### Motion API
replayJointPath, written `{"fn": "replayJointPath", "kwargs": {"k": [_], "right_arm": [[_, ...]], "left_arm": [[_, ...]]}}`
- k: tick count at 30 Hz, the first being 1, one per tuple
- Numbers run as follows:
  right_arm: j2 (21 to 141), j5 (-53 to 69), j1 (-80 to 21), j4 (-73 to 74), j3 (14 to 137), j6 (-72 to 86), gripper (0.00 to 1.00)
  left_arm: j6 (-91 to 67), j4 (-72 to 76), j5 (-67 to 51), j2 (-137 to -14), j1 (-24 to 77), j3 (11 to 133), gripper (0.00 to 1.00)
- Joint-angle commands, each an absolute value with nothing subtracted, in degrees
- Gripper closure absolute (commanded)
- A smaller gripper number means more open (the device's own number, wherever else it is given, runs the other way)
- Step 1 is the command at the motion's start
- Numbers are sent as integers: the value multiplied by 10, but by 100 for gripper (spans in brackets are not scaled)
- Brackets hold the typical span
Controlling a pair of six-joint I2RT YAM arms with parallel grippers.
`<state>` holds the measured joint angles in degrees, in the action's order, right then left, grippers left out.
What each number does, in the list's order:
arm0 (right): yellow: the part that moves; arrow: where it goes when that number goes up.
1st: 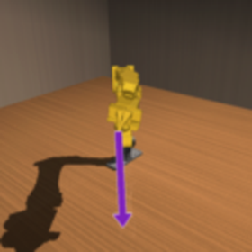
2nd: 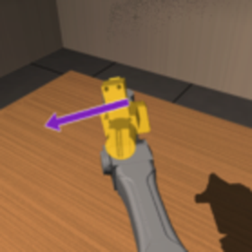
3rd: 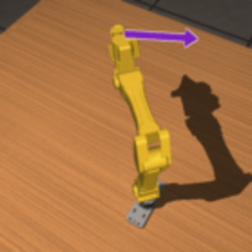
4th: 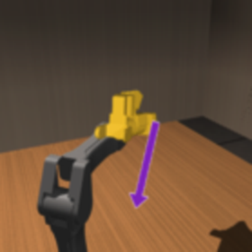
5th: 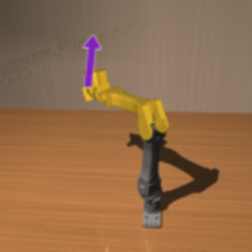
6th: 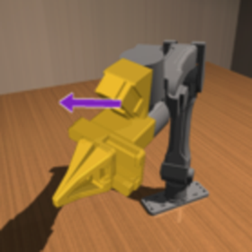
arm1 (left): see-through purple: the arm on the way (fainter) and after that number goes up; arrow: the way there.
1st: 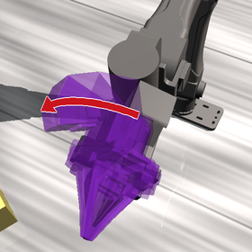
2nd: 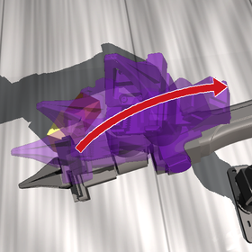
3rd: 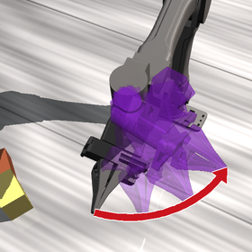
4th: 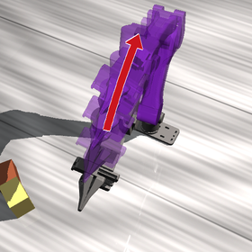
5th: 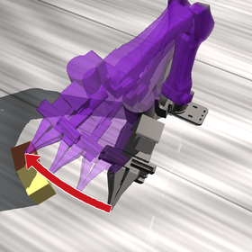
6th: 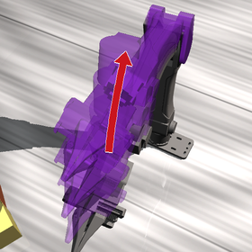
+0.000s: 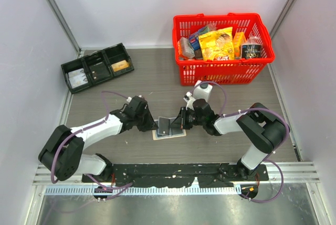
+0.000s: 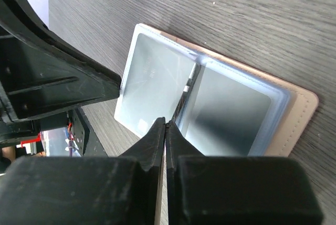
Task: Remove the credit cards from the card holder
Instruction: Remove the credit card from the card holder.
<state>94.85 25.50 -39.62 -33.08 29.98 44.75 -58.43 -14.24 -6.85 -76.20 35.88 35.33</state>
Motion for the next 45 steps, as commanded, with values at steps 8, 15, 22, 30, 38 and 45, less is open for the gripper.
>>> {"fn": "replayJointPath", "kwargs": {"k": [8,15,22,30,38,45], "right_arm": [[943,255,-395,-338,311,450,74],[924,248,-395,-320,314,441,65],[927,247,-395,-318,322,439,53],[938,247,-396,-322,330,441,48],[950,249,-401,-325,336,445,49],[967,251,-405,-326,342,452,59]], "left_arm": [[-580,-195,-48,-745,357,410,76],[-570,-229,-5,-712,357,414,69],[-558,-142,-59,-775,357,417,85],[-543,-140,-58,-858,356,429,100],[-557,-149,-35,-846,357,378,100],[-568,-135,-46,-854,356,347,100]]}}
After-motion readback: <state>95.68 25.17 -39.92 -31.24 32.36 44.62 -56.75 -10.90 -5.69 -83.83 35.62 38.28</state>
